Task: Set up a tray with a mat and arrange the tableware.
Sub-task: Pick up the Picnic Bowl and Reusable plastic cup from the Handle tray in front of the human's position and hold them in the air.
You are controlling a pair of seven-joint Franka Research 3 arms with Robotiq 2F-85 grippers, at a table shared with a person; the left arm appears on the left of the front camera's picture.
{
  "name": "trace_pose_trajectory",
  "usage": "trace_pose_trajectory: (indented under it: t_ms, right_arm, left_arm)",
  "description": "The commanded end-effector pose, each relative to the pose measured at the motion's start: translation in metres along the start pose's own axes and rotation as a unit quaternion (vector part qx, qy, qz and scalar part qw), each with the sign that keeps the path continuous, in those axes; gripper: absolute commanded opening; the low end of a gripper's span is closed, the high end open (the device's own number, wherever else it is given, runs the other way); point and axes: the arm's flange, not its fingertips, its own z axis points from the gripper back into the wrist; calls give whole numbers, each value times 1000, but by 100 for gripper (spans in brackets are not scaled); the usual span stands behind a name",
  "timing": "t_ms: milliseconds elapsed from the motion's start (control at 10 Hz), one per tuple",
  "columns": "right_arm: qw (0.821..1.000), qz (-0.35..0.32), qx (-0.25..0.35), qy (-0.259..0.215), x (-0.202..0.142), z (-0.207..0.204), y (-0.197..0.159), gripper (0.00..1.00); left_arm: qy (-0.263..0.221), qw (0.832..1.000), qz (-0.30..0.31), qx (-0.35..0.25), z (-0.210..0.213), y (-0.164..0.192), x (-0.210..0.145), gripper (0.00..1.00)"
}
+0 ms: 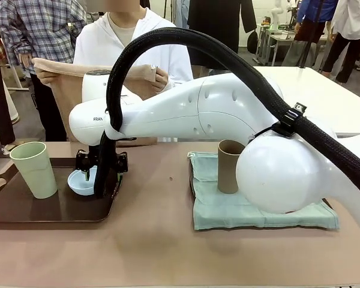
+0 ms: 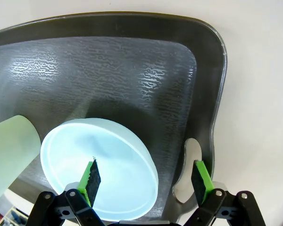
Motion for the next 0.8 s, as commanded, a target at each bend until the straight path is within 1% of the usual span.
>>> trace_pose_trajectory:
  t_ms: [0, 100, 200, 400, 700]
  right_arm:
    - [1000, 4, 6, -6, 4, -1, 0, 100]
    - [1000, 7, 9, -9, 5, -2, 0, 100]
    - [1000, 14, 9, -11, 6, -3, -1, 100]
    - [1000, 24, 6, -16, 5, -2, 0, 100]
    - [999, 30, 7, -20, 4, -1, 7, 100]
  left_arm:
    - [24, 999, 27, 32, -8, 13, -24, 100]
    - [29, 996, 64, 49, -11, 16, -30, 100]
    - [21, 994, 84, 59, -17, 21, -37, 100]
    - [21, 987, 136, 80, -22, 28, -44, 100]
    - [-4, 986, 155, 53, -37, 29, -52, 100]
